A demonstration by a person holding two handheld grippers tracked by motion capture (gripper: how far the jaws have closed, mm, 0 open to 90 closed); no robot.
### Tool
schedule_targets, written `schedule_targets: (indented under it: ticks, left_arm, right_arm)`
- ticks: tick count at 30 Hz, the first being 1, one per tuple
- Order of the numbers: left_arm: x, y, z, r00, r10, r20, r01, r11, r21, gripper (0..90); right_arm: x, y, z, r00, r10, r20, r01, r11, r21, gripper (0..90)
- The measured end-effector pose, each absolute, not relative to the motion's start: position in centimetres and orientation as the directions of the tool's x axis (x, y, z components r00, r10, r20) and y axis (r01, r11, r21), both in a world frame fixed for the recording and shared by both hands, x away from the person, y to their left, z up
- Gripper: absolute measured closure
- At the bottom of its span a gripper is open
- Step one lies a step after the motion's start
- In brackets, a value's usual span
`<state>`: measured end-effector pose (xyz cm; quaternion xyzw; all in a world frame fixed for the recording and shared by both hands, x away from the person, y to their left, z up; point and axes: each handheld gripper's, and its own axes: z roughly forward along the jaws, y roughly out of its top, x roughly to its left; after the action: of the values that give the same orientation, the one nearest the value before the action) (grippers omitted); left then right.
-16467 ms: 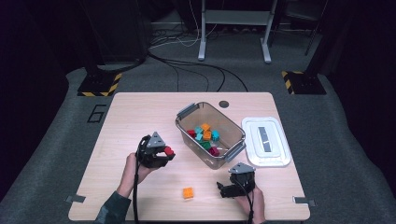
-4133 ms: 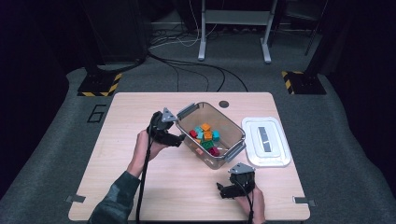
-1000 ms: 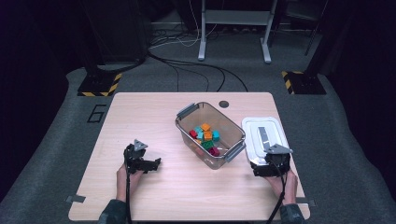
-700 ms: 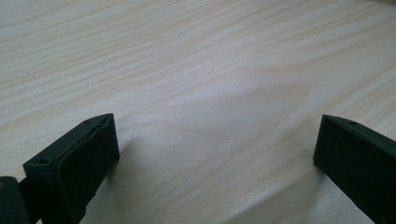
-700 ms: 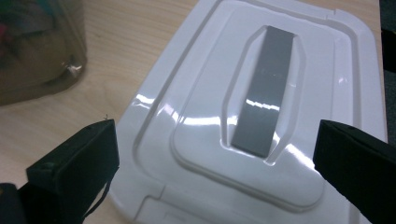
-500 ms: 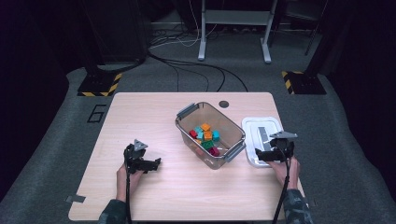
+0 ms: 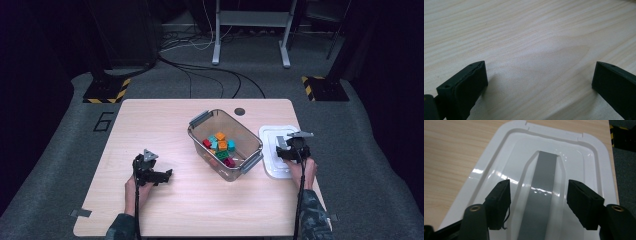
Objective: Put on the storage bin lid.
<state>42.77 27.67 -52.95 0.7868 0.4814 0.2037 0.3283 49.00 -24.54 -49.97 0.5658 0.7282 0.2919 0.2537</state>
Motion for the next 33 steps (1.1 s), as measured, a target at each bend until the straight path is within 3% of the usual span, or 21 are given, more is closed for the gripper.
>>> schedule_targets:
  ticks: [4,8,10,12,23,28,33]
  left_arm:
    - [42.8,27.7,-53.0,0.452,0.892,0.004,0.624,-0.32,0.713,0.0]
    - [42.8,27.7,-53.0,0.453,0.891,0.004,0.623,-0.32,0.714,0.0]
    - [42.8,27.7,-53.0,0.453,0.892,0.002,0.623,-0.318,0.714,0.0]
    - [42.8,27.7,-53.0,0.453,0.892,0.004,0.623,-0.32,0.714,0.0]
    - [42.8,27.6,-53.0,0.451,0.892,0.004,0.623,-0.319,0.715,0.0]
    - [42.8,27.6,-53.0,0.45,0.893,0.004,0.621,-0.316,0.718,0.0]
    - [42.8,27.6,-52.9,0.451,0.893,0.005,0.624,-0.319,0.713,0.0]
  right_arm:
    - [49.9,-24.9,-50.4,-0.169,0.985,-0.033,0.699,0.143,0.701,45.0]
    - [50.1,-24.7,-50.5,-0.173,0.984,-0.047,0.691,0.156,0.706,49.1]
    - [50.0,-24.4,-50.5,-0.182,0.982,-0.044,0.691,0.159,0.705,57.8]
    - [50.0,-24.5,-50.6,-0.181,0.984,-0.011,0.691,0.135,0.71,60.9]
    - [49.4,-25.0,-51.0,-0.198,0.98,0.002,0.659,0.132,0.741,66.8]
    - [49.0,-25.7,-50.8,-0.253,0.967,-0.011,0.654,0.179,0.735,66.7]
    - [49.0,-26.0,-50.9,-0.253,0.967,0.023,0.664,0.156,0.732,66.3]
